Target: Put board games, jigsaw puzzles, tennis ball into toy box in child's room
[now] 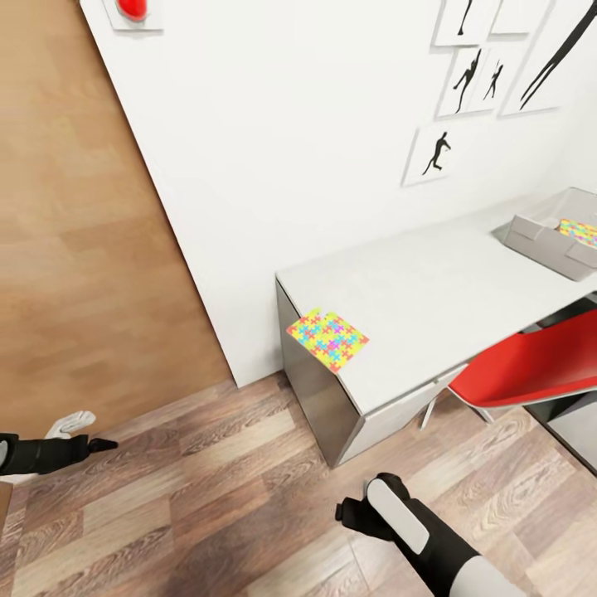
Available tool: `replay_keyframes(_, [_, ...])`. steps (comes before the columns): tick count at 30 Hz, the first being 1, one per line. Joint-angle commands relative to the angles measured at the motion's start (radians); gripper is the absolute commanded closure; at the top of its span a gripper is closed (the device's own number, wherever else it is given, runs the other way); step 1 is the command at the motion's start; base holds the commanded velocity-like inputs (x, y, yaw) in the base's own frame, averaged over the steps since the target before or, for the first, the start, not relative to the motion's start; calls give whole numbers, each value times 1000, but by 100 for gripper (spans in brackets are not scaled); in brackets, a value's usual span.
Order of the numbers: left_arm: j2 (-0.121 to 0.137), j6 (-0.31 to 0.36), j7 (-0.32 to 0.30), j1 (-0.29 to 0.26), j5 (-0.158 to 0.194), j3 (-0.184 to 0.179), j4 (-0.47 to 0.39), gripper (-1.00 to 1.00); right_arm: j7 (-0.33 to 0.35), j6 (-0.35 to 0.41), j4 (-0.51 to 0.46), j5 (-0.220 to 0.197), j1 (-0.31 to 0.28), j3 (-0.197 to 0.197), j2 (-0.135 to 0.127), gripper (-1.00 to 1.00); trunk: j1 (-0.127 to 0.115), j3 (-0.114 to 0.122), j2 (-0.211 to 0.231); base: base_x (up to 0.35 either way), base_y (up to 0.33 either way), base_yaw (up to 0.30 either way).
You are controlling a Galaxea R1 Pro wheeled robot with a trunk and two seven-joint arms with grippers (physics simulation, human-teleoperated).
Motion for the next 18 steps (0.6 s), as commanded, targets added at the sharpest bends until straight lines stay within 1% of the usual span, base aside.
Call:
replay_keyframes(1, [0, 5, 1, -1, 3, -1, 0, -100, -8, -2, 4, -9, -1, 4, -7, -100, 0, 1, -1, 0, 0, 0])
replay_keyframes(3, [-6, 4, 13, -1, 3, -2, 0, -100, -6, -11, 21, -10, 0, 4, -27, -100, 0, 4, -1, 0, 0, 0])
replay_keyframes(5, [-13, 4, 22, -1, 3, -2, 0, -100, -5, -20, 28, -10, 0, 4, -33, -100, 0, 8, -1, 0, 0, 0])
replay_keyframes(6, [-24, 4, 34, -1, 3, -2, 1, -100, -4, -29, 36, -10, 0, 4, -38, -100, 0, 9, -1, 0, 0, 0])
replay_keyframes(8, [-36, 4, 51, -1, 3, -2, 1, -100, -3, -39, 46, -10, 1, 4, -41, -100, 0, 12, -1, 0, 0, 0])
replay_keyframes(9, [-49, 5, 73, -1, 2, -2, 1, -100, -2, -47, 60, -10, 0, 3, -44, -100, 4, 11, -8, 0, 0, 0])
replay_keyframes(10, [-55, 5, 86, -1, 3, -2, 1, -100, -2, -51, 67, -10, 0, 3, -45, -100, 8, 10, -15, 0, 0, 0])
replay_keyframes(11, [-65, 5, 113, -1, 3, -2, 1, -100, -2, -60, 80, -10, 0, 2, -46, -100, 12, 8, -22, 0, 0, 0])
replay_keyframes(16, [-83, 5, 190, -1, 6, -1, 1, -100, 12, -89, 99, -10, 0, -1, -48, -100, 31, 1, -57, 0, 0, 0])
replay_keyframes(18, [-85, 4, 201, -1, 6, -1, 1, -100, 23, -97, 101, -9, 0, -1, -49, -100, 38, -2, -71, 0, 0, 0])
